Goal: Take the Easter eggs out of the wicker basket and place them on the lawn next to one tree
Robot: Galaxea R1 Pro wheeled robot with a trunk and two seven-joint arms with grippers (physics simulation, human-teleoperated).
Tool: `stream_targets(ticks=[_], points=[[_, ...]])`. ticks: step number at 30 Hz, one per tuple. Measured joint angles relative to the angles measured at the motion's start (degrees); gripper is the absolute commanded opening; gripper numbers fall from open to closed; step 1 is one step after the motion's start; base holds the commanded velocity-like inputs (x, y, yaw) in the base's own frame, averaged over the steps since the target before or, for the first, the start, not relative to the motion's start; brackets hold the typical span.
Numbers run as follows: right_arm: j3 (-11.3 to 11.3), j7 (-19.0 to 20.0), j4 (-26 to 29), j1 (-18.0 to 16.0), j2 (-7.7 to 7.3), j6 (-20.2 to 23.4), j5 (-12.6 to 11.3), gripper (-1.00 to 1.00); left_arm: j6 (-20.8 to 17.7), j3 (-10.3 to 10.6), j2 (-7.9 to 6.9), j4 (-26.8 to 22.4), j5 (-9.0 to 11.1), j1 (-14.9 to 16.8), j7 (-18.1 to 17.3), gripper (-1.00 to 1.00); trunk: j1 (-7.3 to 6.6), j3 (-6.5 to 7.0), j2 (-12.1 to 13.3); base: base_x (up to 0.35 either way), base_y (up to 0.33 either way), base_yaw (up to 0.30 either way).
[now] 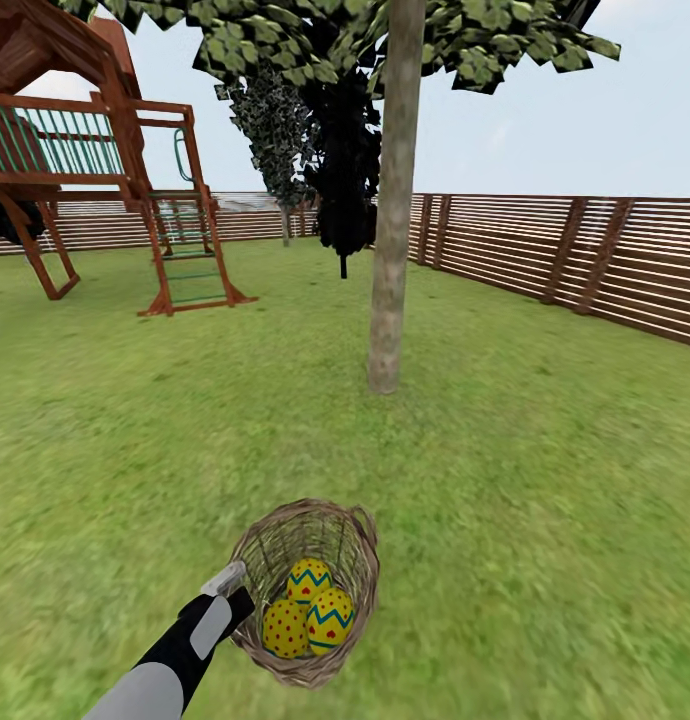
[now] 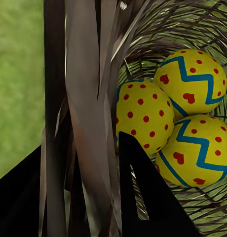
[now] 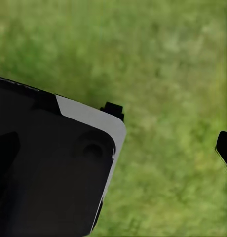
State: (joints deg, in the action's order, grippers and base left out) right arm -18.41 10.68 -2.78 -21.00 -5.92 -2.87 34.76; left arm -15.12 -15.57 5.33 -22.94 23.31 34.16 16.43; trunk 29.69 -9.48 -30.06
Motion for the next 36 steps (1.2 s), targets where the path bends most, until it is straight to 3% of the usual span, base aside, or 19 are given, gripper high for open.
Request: stream_targets(ticks=[36], points=[[0.0,0.0,0.0,0.0,-0.18,0.0,0.0,1.0,0.0,0.0,0.0,0.0,0.1,0.0,0.0,-1.0,0.0,0.0,0.0,0.342,0.0,-0.014]])
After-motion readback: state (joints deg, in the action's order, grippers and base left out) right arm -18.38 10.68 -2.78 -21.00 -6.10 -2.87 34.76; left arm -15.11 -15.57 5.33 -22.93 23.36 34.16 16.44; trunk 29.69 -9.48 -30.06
